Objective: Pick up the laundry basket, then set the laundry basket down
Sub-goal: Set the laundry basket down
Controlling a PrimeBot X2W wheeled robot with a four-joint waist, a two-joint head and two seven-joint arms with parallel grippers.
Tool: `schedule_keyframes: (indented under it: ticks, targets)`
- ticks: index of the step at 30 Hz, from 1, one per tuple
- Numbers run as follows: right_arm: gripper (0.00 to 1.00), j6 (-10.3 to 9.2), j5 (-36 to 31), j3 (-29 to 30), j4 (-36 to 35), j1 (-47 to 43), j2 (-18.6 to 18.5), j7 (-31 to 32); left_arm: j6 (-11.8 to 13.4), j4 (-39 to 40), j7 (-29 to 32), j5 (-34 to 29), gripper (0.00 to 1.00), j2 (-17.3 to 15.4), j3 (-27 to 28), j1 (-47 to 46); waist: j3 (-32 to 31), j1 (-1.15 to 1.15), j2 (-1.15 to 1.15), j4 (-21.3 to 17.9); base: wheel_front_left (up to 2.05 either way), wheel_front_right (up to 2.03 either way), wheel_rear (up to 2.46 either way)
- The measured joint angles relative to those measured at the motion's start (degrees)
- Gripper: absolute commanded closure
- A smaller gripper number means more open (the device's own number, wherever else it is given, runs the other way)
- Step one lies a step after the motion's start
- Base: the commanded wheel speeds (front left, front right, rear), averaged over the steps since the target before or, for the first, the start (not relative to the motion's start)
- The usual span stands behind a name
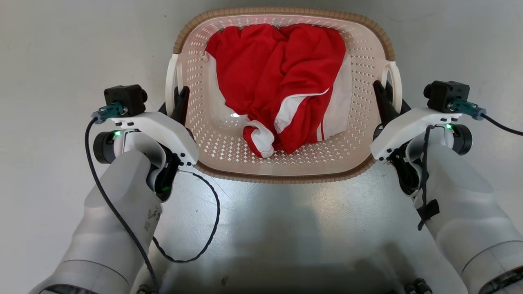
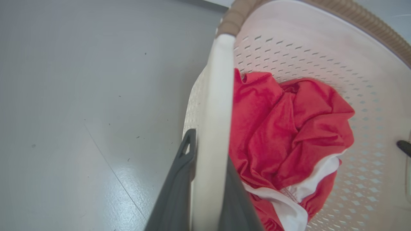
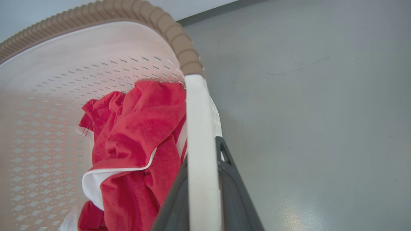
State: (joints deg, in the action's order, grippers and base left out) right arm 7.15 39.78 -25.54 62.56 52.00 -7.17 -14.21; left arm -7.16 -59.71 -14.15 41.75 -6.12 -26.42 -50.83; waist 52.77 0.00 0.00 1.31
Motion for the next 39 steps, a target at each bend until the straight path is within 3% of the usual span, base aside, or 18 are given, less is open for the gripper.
schedule_keyframes:
  ticks: [2, 3, 4, 5, 23, 31, 39]
  targets:
    - [0.79, 0.0, -0.6, 0.5, 0.0, 0.0, 0.0, 0.0, 0.0, 0.0, 0.0, 0.0, 1.0, 0.1, 0.2, 0.0, 0.1, 0.0, 0.0, 0.1, 0.0, 0.0, 0.0]
    - [0.56, 0.0, -0.9, 0.8, 0.0, 0.0, 0.1, 0.0, 0.0, -0.1, 0.0, 0.0, 0.31, 0.2, 0.3, 0.0, 0.0, 0.0, 0.0, 0.1, 0.0, 0.0, 0.0]
    - [0.12, 0.0, -1.1, 1.1, 0.0, 0.0, 0.1, 0.0, 0.0, -0.2, 0.0, 0.0, 0.0, 0.3, 0.4, 0.0, 0.0, 0.0, 0.0, 0.1, 0.0, 0.0, 0.0]
    - [0.0, 0.0, -1.1, 1.3, 0.1, 0.0, 0.1, 0.0, 0.0, -0.2, -0.1, 0.1, 0.0, 0.3, 0.5, 0.0, 0.0, 0.0, 0.0, 0.2, 0.0, 0.0, 0.0]
    - [0.0, 0.01, -2.2, 3.6, -0.1, -0.6, 0.5, 0.0, 0.0, -0.9, -0.5, 0.5, 0.0, 0.0, 0.6, 0.0, -2.8, 0.0, 0.0, -0.2, 0.0, 0.0, 0.0]
    - [0.0, 0.01, -2.2, 5.8, -2.5, -5.0, 1.2, 0.0, 0.0, -0.9, -0.5, -0.4, 0.0, -1.1, 3.1, 4.1, -9.1, 0.0, 0.0, -1.1, 0.0, 0.0, 0.0]
    - [0.0, 0.0, -3.3, 6.8, -8.0, -12.8, 1.9, 0.0, 0.0, 1.6, -0.5, -2.6, 0.0, -1.1, 5.2, 10.5, -19.6, 0.0, 0.0, -1.9, 0.0, 0.0, 0.0]
